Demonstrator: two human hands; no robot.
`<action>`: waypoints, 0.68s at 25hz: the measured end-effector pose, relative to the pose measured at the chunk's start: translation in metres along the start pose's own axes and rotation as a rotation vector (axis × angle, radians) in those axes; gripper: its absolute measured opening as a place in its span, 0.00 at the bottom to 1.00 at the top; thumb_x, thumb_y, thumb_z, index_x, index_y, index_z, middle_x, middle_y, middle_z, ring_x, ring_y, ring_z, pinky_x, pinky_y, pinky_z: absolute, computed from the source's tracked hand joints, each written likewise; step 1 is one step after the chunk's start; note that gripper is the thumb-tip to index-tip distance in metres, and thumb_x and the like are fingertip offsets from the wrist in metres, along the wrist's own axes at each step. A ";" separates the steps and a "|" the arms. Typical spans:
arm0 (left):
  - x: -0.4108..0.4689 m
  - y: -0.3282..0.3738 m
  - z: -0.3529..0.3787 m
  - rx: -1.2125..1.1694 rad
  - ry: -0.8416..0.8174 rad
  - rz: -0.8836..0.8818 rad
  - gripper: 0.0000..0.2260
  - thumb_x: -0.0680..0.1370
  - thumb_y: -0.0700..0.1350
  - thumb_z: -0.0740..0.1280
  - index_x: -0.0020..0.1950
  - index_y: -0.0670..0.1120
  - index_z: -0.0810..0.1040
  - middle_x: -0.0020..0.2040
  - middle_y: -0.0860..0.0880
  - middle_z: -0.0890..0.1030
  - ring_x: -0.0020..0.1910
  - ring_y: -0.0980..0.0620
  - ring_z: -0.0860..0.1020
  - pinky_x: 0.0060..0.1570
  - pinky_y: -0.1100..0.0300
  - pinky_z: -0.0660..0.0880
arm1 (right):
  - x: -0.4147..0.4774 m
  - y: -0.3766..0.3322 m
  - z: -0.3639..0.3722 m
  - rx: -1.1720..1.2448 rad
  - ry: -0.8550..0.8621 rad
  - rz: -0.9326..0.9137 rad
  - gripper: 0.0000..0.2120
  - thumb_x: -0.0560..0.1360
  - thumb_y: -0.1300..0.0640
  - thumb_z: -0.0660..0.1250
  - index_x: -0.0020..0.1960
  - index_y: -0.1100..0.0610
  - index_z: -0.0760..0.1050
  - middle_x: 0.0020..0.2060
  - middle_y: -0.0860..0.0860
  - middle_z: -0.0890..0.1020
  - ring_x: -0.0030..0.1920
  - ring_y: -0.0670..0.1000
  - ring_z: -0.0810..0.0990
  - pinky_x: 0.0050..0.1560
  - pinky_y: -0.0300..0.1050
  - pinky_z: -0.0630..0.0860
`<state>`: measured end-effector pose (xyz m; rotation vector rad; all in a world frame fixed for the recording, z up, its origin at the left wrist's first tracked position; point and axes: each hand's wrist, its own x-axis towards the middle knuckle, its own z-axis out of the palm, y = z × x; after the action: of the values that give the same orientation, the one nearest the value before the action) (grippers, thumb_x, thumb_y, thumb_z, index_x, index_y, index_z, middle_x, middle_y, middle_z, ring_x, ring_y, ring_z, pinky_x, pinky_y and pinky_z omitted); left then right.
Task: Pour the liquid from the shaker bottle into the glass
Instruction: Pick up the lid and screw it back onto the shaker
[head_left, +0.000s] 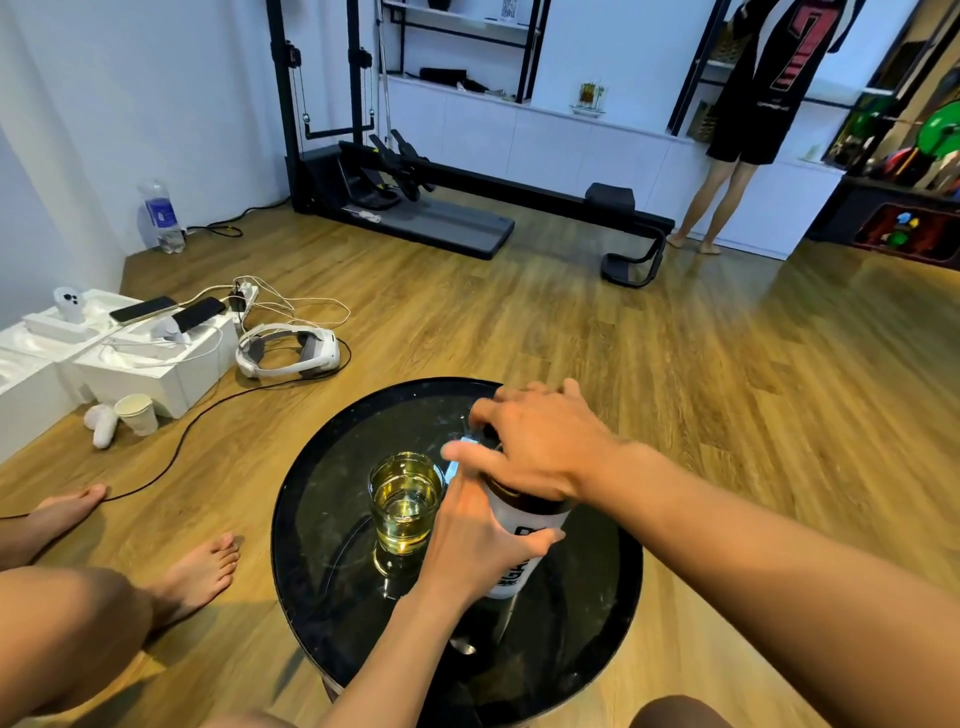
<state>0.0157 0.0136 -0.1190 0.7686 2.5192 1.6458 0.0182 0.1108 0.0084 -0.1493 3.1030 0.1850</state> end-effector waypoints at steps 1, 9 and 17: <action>0.000 -0.001 0.000 -0.016 -0.008 -0.014 0.38 0.63 0.53 0.81 0.68 0.48 0.69 0.63 0.48 0.74 0.62 0.52 0.75 0.57 0.66 0.71 | -0.003 0.003 0.001 -0.032 0.026 -0.114 0.30 0.75 0.29 0.48 0.61 0.48 0.74 0.56 0.51 0.77 0.57 0.56 0.75 0.54 0.57 0.66; 0.001 0.002 -0.002 -0.049 -0.023 -0.031 0.47 0.59 0.59 0.77 0.73 0.48 0.62 0.65 0.53 0.73 0.64 0.53 0.74 0.61 0.56 0.76 | -0.003 0.029 -0.001 -0.160 -0.011 -0.421 0.29 0.74 0.31 0.47 0.63 0.47 0.72 0.58 0.51 0.76 0.55 0.55 0.77 0.48 0.52 0.71; 0.003 -0.002 0.000 0.005 -0.022 -0.050 0.36 0.59 0.63 0.73 0.60 0.43 0.77 0.56 0.51 0.73 0.58 0.50 0.75 0.54 0.58 0.76 | -0.001 0.007 0.006 -0.058 0.102 -0.094 0.28 0.75 0.32 0.53 0.63 0.51 0.73 0.55 0.54 0.77 0.50 0.58 0.78 0.51 0.54 0.69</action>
<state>0.0127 0.0143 -0.1205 0.7143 2.5071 1.6083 0.0185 0.1182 0.0033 -0.3154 3.1839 0.2724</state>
